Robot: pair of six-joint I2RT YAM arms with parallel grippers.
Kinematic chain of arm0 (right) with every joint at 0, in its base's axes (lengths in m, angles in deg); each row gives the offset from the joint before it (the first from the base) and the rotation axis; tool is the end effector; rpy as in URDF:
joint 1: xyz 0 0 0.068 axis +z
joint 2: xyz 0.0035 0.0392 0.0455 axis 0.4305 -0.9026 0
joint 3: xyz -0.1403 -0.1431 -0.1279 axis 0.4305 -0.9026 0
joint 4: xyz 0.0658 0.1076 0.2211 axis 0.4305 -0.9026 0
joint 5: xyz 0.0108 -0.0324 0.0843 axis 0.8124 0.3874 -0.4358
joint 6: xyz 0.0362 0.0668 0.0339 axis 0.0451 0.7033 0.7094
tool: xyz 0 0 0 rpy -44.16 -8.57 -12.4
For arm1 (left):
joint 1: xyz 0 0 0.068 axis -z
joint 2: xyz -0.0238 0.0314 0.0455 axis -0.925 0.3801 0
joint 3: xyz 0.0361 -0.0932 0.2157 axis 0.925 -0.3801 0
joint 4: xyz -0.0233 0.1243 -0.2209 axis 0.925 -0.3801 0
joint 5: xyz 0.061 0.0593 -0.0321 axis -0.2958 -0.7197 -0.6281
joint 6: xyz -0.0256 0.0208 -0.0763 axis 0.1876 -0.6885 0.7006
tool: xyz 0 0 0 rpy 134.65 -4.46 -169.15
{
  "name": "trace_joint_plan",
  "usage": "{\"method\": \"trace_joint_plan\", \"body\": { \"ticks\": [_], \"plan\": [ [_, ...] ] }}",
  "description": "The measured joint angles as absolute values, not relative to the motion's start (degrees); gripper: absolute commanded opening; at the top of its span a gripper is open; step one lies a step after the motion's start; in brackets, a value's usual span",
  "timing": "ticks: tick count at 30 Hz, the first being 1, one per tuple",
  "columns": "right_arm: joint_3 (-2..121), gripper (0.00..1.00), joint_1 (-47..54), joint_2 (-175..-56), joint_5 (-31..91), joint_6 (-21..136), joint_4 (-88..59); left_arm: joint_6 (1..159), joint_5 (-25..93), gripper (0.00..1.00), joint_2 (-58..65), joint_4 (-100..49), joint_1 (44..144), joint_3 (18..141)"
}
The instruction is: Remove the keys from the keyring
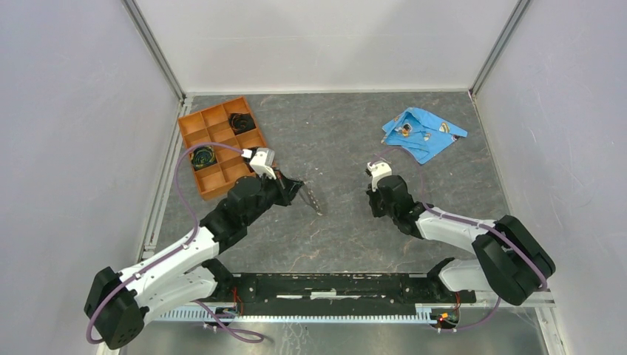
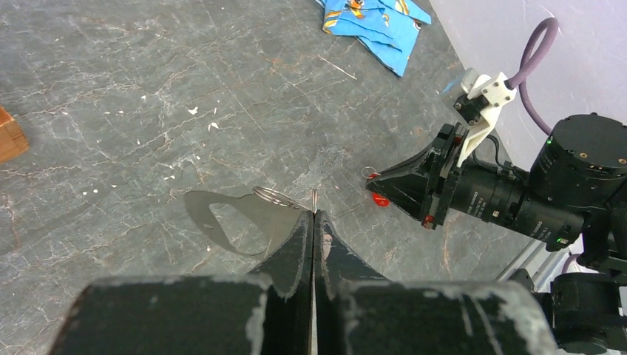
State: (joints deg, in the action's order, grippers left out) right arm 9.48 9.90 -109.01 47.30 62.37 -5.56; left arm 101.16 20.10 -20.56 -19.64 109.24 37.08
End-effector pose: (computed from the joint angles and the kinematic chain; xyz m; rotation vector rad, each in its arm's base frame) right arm 0.2278 0.1474 0.0968 -0.3808 2.2541 0.2485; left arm 0.2009 -0.1686 0.2283 0.0627 1.8780 -0.8317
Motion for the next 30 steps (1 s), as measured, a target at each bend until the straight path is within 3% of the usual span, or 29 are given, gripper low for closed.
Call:
{"method": "trace_joint_plan", "body": {
  "ticks": [6, 15, 26, 27, 30],
  "plan": [
    [9.31, 0.30, 8.52, -110.54, 46.84, 62.68, -4.38, 102.28, 20.98, 0.02, -18.88, -19.64, 108.79, 37.08],
    [9.26, 0.51, 7.98, -111.11, 47.13, 62.46, -4.67, 103.33, 21.50, 0.02, -15.62, -19.59, 107.54, 37.08],
    [10.79, 0.66, 7.87, -105.27, 47.54, 61.24, -9.30, 104.29, 20.69, 0.02, -10.22, -17.84, 105.99, 37.54],
    [11.05, 0.76, 7.87, -104.37, 47.52, 61.08, -9.56, 104.60, 20.30, 0.02, -9.57, -17.43, 105.97, 37.69],
    [11.86, 0.84, 7.87, -101.40, 47.41, 60.60, -11.11, 105.21, 19.73, 0.02, -7.47, -15.99, 105.68, 38.17]
  ]
}}
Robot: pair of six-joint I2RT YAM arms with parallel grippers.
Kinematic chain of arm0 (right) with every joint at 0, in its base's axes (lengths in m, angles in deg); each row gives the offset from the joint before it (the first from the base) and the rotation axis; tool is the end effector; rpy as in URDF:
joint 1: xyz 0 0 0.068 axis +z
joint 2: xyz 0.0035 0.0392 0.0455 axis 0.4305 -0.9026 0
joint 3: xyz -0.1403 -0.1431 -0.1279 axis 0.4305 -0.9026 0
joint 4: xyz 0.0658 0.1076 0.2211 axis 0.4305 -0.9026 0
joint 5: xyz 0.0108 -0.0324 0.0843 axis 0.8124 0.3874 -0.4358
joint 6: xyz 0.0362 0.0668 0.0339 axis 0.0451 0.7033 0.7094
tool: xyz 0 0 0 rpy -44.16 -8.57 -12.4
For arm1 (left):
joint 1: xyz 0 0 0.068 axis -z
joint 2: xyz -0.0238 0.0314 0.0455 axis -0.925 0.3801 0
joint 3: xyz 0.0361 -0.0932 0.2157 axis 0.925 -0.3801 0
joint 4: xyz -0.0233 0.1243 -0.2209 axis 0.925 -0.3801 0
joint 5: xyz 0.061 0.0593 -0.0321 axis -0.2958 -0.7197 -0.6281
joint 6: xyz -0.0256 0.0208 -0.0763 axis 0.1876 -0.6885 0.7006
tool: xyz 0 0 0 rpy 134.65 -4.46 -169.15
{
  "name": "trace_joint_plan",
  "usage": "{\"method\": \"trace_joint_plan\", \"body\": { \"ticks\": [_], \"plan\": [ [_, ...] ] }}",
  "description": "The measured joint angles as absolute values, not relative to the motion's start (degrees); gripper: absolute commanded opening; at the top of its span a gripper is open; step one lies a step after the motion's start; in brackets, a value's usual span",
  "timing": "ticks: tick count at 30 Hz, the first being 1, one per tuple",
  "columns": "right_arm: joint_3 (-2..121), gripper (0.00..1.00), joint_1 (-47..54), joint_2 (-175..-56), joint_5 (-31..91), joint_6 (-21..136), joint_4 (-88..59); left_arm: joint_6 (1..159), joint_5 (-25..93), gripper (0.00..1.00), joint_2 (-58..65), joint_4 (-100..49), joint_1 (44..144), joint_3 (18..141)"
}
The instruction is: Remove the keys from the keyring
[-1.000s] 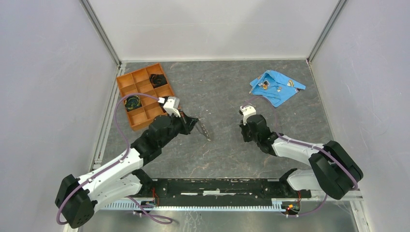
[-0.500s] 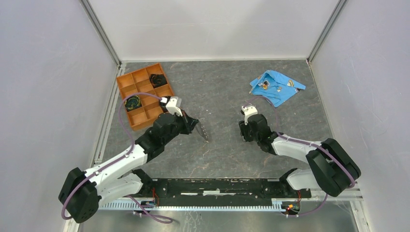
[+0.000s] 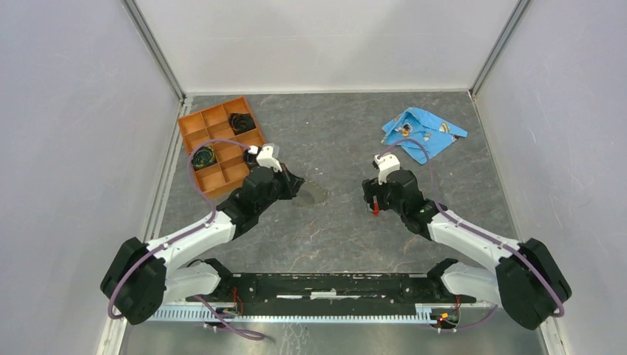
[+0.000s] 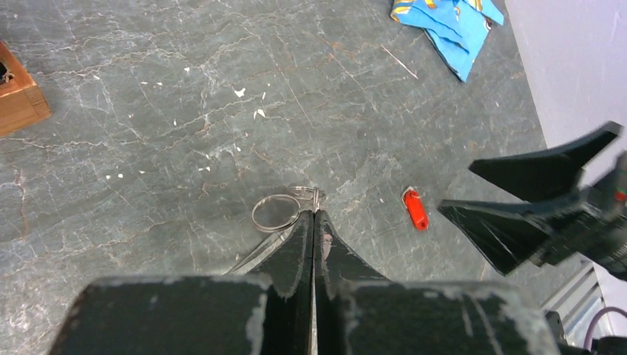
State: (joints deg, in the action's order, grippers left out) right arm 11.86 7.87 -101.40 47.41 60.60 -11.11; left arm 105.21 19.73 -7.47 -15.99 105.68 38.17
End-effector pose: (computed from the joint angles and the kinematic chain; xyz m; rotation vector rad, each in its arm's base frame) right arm 0.2329 0.1391 0.1327 -0.3534 2.1799 0.2439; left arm 0.2319 -0.1715 0.1860 -0.0600 2.0206 -0.7565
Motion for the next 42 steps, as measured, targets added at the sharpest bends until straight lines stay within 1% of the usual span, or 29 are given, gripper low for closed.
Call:
{"method": "trace_joint_plan", "body": {
  "ticks": [6, 9, 10, 21, 23, 24, 26, 27, 29, 36, 38, 41, 42],
  "plan": [
    [13.09, 0.88, 7.87, -93.07, 46.32, 59.05, -14.92, 106.08, 18.35, 0.02, -2.27, -12.27, 105.03, 39.88],
    [13.74, 0.97, 7.87, -89.45, 44.83, 58.59, -16.51, 106.19, 17.85, 0.02, 0.70, -10.98, 104.85, 41.21],
    [13.92, 0.98, 7.87, -88.44, 44.11, 58.48, -16.86, 106.21, 17.50, 0.02, 1.80, -10.61, 104.85, 41.72],
    [15.16, 0.98, 7.87, -82.32, 39.13, 57.56, -22.15, 106.30, 11.58, 0.04, 12.79, -7.40, 104.63, 44.75],
    [15.23, 0.98, 7.87, -81.86, 38.95, 57.56, -22.65, 106.30, 10.59, 0.07, 15.35, -7.55, 104.63, 44.95],
    [15.21, 0.98, 7.87, -81.69, 38.91, 57.54, -22.81, 106.30, 10.24, 0.10, 16.62, -7.57, 104.63, 44.99],
    [15.23, 0.98, 7.87, -81.40, 38.82, 57.54, -23.03, 106.28, 9.57, 0.11, 18.50, -7.83, 104.63, 45.06],
    [15.21, 0.98, 7.87, -81.29, 38.82, 57.54, -23.13, 106.28, 9.33, 0.13, 19.22, -8.10, 104.63, 45.17],
    [15.23, 0.98, 7.87, -81.14, 38.82, 57.52, -23.40, 106.28, 9.22, 0.22, 19.83, -8.40, 104.63, 45.58],
    [15.32, 0.98, 7.87, -80.35, 39.94, 57.48, -24.95, 106.17, 9.20, 0.46, 19.24, -8.88, 104.63, 48.47],
    [15.69, 0.98, 7.87, -79.98, 40.94, 57.54, -25.67, 106.04, 9.33, 0.56, 18.04, -9.87, 104.63, 48.80],
    [17.09, 0.98, 7.87, -79.85, 43.08, 57.76, -26.78, 105.36, 9.68, 0.68, 14.47, -12.97, 104.63, 49.19],
    [17.81, 0.98, 7.87, -79.85, 43.74, 57.85, -27.22, 105.10, 9.92, 0.73, 13.12, -14.19, 104.63, 49.61]
  ]
}}
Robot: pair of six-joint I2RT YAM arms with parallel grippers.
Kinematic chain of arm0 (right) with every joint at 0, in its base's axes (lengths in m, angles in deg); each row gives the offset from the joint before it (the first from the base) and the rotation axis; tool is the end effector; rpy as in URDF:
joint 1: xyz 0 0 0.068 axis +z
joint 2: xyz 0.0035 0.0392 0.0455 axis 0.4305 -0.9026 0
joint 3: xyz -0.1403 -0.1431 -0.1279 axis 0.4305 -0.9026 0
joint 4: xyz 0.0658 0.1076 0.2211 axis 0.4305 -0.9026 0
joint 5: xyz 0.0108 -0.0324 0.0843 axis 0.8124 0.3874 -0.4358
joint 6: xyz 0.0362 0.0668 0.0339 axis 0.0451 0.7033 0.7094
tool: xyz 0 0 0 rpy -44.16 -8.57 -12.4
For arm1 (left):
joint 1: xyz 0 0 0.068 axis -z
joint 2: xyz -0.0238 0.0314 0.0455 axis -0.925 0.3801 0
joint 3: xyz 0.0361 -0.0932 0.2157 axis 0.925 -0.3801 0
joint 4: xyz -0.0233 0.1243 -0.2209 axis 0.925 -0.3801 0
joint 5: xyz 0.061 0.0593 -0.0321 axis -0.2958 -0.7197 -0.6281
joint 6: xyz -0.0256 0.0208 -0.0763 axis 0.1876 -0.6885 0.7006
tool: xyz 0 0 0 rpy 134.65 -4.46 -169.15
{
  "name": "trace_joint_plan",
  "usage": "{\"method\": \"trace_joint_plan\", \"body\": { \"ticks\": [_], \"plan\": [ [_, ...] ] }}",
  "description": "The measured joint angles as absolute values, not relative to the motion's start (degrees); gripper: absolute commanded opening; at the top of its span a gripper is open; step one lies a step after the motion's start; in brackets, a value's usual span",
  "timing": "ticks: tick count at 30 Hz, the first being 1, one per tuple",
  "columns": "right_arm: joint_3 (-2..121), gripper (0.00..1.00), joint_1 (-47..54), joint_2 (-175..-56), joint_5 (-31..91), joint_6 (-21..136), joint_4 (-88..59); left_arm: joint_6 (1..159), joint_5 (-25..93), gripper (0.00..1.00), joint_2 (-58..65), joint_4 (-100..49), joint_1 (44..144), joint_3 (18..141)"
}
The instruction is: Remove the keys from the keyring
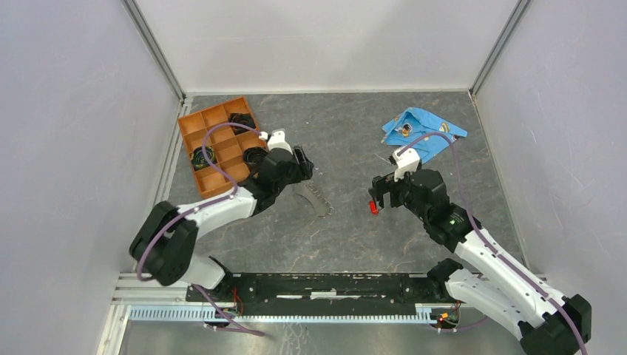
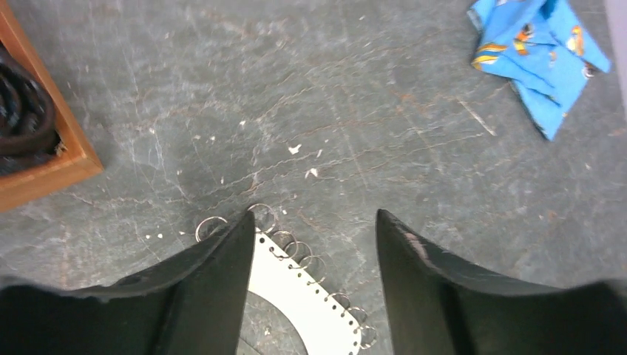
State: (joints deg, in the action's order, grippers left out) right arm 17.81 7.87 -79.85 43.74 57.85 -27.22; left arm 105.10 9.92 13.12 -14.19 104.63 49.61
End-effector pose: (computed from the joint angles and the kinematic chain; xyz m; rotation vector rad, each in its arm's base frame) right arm 0.2031 0.1250 0.2245 -0.3908 1.9861 0.3533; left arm 0.2845 -0.1892 0.1563 -0.1757 2.0849 -0.5116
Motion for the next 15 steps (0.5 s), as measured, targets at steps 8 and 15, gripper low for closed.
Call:
{"method": "trace_joint_plan", "body": {
  "ticks": [8, 15],
  "plan": [
    [20.76, 0.98, 7.87, -77.93, 46.52, 58.04, -28.16, 100.46, 14.03, 1.00, -1.70, -24.53, 104.63, 54.20],
    [20.76, 0.98, 7.87, -75.63, 48.46, 58.07, -27.16, 95.04, 15.49, 1.00, -9.15, -35.77, 104.63, 57.12]
  ]
}}
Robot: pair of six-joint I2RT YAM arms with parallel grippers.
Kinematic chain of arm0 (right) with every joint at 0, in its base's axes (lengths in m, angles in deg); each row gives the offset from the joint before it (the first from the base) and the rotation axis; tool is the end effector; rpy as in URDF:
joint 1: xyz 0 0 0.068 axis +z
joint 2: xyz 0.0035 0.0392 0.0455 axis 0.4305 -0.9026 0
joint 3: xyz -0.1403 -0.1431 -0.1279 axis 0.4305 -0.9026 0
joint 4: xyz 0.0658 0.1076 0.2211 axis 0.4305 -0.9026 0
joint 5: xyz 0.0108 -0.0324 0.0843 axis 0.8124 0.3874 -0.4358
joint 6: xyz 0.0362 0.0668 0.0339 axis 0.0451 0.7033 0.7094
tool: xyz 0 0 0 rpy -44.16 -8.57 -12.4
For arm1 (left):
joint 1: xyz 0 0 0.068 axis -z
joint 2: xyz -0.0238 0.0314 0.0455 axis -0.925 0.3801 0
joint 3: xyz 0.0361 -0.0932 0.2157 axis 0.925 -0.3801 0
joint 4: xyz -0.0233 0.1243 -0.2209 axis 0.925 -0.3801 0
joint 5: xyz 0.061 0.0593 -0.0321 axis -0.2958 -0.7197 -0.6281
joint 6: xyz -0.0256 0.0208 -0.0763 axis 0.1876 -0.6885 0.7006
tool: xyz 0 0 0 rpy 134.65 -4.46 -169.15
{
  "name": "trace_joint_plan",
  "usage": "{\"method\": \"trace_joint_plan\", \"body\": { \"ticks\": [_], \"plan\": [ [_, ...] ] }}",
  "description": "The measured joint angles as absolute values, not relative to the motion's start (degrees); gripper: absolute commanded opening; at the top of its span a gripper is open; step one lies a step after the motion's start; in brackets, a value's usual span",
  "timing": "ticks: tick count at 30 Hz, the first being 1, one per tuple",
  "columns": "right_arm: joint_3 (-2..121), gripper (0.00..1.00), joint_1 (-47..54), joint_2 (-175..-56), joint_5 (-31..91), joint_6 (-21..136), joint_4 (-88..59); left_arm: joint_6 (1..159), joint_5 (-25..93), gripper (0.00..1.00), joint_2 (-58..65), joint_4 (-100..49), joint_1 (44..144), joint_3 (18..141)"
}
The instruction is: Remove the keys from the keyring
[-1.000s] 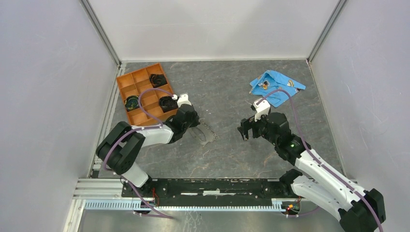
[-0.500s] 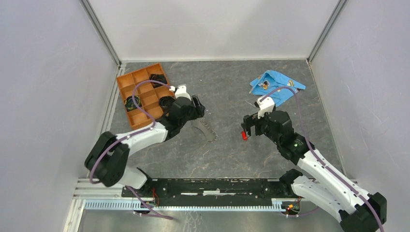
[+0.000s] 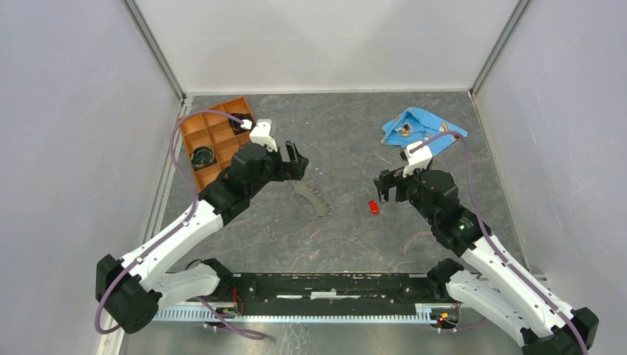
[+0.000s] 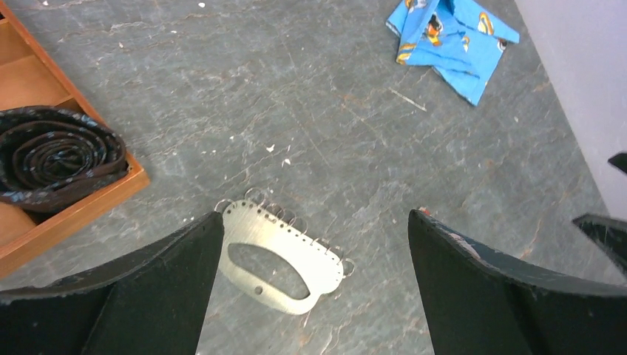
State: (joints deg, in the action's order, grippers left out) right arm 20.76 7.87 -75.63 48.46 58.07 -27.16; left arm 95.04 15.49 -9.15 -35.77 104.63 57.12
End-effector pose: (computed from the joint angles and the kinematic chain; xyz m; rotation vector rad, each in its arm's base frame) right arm 0.1990 0.1152 0.2602 -0.2967 1.8663 0.3194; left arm 0.2437 -0.1671 0.2721 0.0465 1.9664 -0.5713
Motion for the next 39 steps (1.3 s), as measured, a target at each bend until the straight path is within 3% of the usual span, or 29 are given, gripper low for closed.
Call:
{"method": "trace_joint_plan", "body": {
  "ticks": [10, 39],
  "plan": [
    [20.74, 0.98, 7.87, -75.81, 48.64, 58.07, -23.68, 90.78, 16.45, 1.00, -16.32, -43.15, 104.63, 57.15],
    [20.52, 0.98, 7.87, -76.68, 48.75, 57.59, -21.63, 90.61, 12.47, 1.00, -18.73, -43.57, 104.63, 54.59]
  ]
}}
